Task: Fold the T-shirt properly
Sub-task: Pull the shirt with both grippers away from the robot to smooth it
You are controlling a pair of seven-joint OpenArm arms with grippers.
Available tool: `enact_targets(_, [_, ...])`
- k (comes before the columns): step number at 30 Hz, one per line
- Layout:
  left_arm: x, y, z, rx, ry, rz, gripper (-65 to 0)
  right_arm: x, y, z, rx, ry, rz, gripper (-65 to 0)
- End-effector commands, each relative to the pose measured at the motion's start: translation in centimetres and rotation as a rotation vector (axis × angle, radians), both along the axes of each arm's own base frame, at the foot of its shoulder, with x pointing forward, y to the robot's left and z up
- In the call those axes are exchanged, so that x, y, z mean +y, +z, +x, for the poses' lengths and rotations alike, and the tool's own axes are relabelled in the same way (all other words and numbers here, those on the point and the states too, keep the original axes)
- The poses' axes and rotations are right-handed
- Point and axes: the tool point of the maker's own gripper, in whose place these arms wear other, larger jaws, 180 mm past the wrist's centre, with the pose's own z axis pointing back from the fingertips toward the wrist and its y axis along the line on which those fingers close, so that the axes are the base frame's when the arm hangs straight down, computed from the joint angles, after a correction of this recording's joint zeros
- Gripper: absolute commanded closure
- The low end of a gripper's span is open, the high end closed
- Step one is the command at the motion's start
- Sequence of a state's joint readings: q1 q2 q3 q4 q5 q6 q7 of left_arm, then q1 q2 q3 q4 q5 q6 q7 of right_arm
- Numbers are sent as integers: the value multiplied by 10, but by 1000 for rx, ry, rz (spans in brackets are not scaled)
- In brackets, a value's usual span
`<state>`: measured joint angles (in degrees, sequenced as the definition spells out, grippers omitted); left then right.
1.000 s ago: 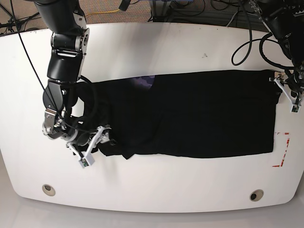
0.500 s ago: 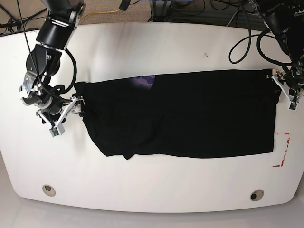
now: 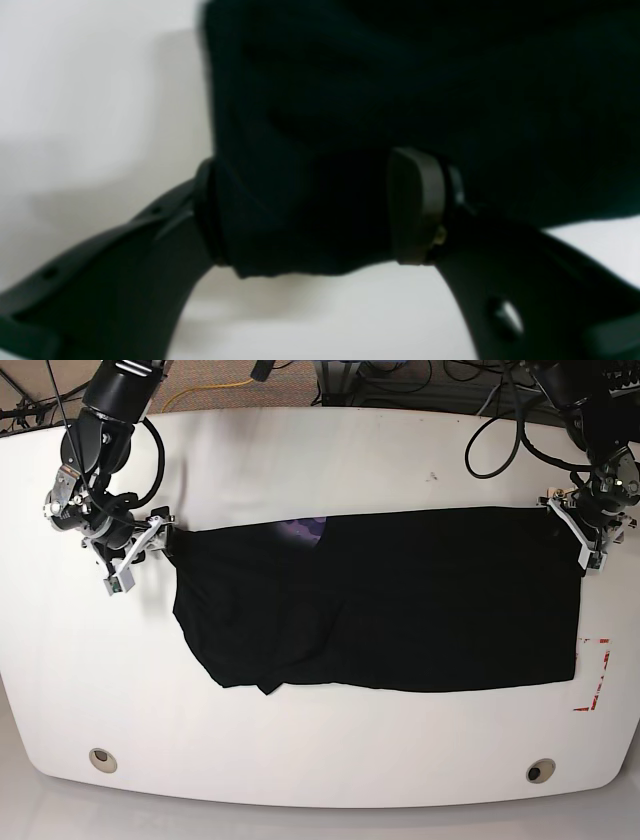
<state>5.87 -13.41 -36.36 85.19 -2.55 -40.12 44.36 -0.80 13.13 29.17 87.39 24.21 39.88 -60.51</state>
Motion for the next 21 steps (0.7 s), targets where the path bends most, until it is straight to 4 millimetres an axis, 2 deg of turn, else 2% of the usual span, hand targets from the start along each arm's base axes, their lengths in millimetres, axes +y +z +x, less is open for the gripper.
enact_targets(1, [10,3,4,-12,10,7,-308,2,13,7,-50,4,22,-412])
enact_targets(3, [10,-7,-2,16,20,-13,-237,12,11,6,-51,6,66,-412])
enact_targets(9, [10,-16,-7,38,29,-32,-214,20,5,1,-26,8,90,-407])
enact_targets(11, [11,-15,-6,35,28,-29,-182,23,4,1,-26,8,97,-392])
enact_targets(12, [11,-15,-6,35,28,-29,-147,23,4,1,-26,8,97,-361])
enact_targets(14, [11,-15,-6,35,28,-29,-61,23,4,1,-25,8,95,-254])
enact_targets(17, [11,-16,-8,41,28,-27,-17,22,3,-2,-20,9,93,-75])
enact_targets(19, [12,-16,-9,42,27,-24,-17,22,3,-3,-16,10,90,-3])
enact_targets(21, [20,-12,-12,51,25,0,-17,22,0,-8,-4,12,92,0])
